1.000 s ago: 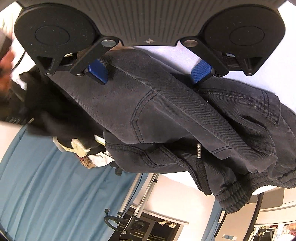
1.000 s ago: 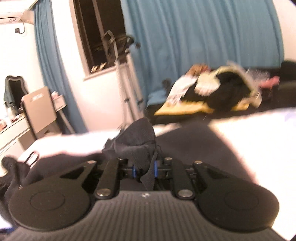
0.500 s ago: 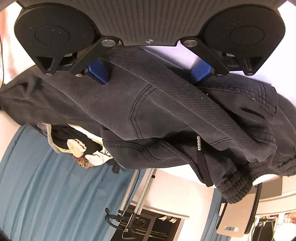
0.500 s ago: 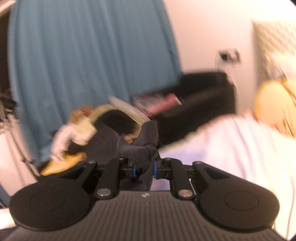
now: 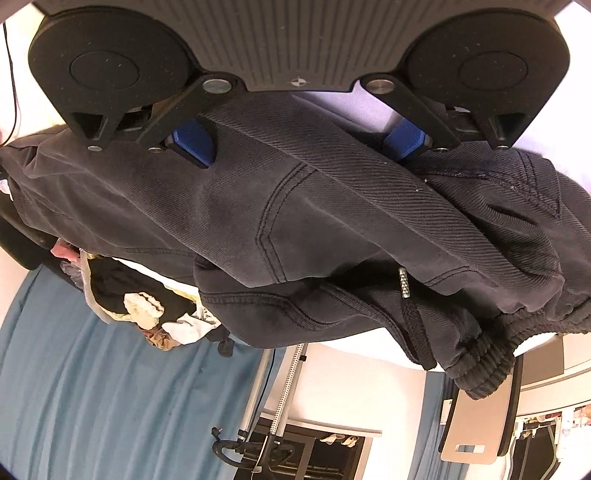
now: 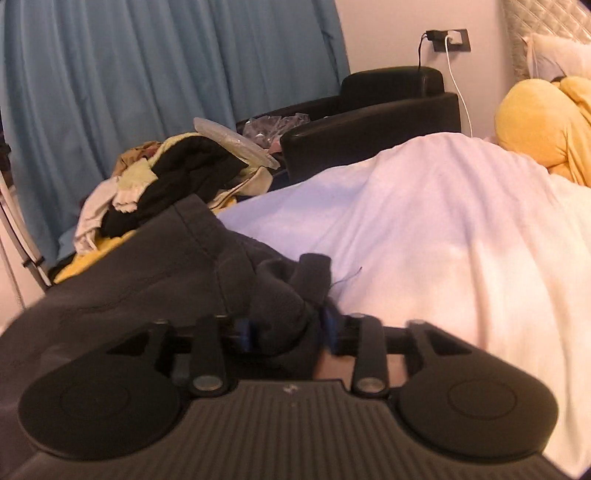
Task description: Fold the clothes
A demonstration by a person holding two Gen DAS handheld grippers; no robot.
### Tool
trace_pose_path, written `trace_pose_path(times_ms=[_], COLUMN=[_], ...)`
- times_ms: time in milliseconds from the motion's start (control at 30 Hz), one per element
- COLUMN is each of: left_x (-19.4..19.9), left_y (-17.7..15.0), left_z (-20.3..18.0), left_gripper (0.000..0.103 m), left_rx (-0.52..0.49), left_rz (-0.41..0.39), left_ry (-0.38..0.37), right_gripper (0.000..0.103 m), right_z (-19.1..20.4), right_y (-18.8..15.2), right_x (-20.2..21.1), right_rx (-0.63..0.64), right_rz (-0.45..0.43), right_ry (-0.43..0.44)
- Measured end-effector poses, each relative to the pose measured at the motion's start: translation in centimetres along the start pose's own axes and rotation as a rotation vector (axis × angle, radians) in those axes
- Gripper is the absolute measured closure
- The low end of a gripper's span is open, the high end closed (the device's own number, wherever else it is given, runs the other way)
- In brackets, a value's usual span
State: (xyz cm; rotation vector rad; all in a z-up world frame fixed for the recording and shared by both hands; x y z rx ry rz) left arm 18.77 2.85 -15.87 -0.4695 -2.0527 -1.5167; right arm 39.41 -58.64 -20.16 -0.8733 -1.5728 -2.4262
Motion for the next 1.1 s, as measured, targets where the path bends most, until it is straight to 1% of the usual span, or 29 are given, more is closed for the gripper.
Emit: trace_pose_path(times_ms=[33,67,167,300,533,767,800,900,967,1100], left_x=[0.1,0.2,0.9,2.2,4.8,7.0,7.4,8.4,9.3,9.9], left_y=[-0.2,-0.4,-0.7,-0.7,-0.3,0.3,0.3,0.6,0.6,0.3], left_z=[-0.2,-0.5,-1.2,-1.8,-2.1,-2.5,-2.6,-2.9,-3.2,-4.0], left_gripper=[0.004,0.004,0.004,0.004,0.004,0.004,0.004,0.004,0.004,0.004], left_rx=[-0.011,-0.023,-0.053,-0.078,-0.079,-0.117,-0.123,-0.138,-0.139,-0.170], left_rz=[0.005,0.011,0.006,-0.016,-0.064,-0.154,-0.167,-0.194,-0.216,-0.222], left_ry=[-0.004,-0.007,-0.029,-0.065,-0.116,-0.138,-0.140,-0.151,-0.174,-0.167], right_gripper=[0.033,0.032,0.030,0.026,0.026,0.026,0.026,0.026,0.026,0.024], right_z=[0.2,0.5,2.8,7.0,15.0,22.7,23.5,24.0,23.6,22.6], right_y=[0.3,0.5,0.4,-0.6,-7.0,-13.4,-14.2,-15.8,-16.4,-16.8], right_x=[1.0,2.1,5.8,11.9,21.2,30.7,31.8,33.8,34.4,34.4], right_rx=[0.004,0.014,0.079,0.144,0.213,0.281,0.292,0.337,0.349,0.356], right_rz=[-0.014,-0.027,-0.035,-0.065,-0.027,0.011,0.010,-0.016,-0.022,-0.037], right_ry=[-0.008,-0.009,0.031,0.119,0.327,0.534,0.553,0.555,0.563,0.557])
Point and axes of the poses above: each gripper's, at about its wrist camera, not at the fingertips, and x roughly against the way its jaws point, z to its left, y to its top, the point moved 7 cm from there along -x, roughly the way its jaws point, and after that the axes turned 2 degrees about z, right-handed, at the moved point
